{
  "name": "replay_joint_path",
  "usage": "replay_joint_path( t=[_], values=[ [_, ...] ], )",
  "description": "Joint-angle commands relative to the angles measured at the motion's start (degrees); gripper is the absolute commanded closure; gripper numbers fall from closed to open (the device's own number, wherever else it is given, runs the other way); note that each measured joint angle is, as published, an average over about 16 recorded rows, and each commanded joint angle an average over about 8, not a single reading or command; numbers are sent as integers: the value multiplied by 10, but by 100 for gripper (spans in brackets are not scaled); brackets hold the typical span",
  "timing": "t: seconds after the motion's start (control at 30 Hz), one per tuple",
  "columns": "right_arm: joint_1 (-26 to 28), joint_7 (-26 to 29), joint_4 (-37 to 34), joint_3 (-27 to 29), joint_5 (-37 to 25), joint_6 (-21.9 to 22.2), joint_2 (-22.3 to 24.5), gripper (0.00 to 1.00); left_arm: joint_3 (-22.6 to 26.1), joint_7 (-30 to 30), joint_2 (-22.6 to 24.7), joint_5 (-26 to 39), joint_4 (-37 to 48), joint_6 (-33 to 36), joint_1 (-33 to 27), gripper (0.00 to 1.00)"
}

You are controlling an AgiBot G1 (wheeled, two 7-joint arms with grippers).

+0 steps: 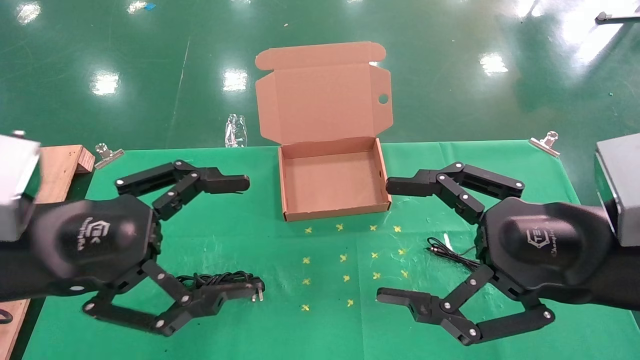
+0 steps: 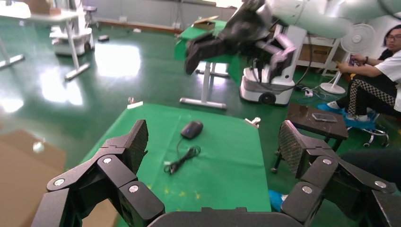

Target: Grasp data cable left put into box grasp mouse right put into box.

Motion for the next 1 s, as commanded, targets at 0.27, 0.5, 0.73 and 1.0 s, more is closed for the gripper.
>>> replay_joint_path(
  t=[0.27,0.5,0.73,1.0],
  values=[
    [-32,11,6,-18,-70,33,38,0,76,12,16,220,-21,-20,-54,0],
    [-58,14,22,-18,-89,62,55,0,147,-3,57,416,-23,-49,-90,0],
    [-73,8,29,-11,-85,72,64,0,199,-64,105,561,-20,-87,-83,0],
    [-74,10,32,-9,-87,74,73,0,221,-146,141,647,-16,-108,-82,0]
  ],
)
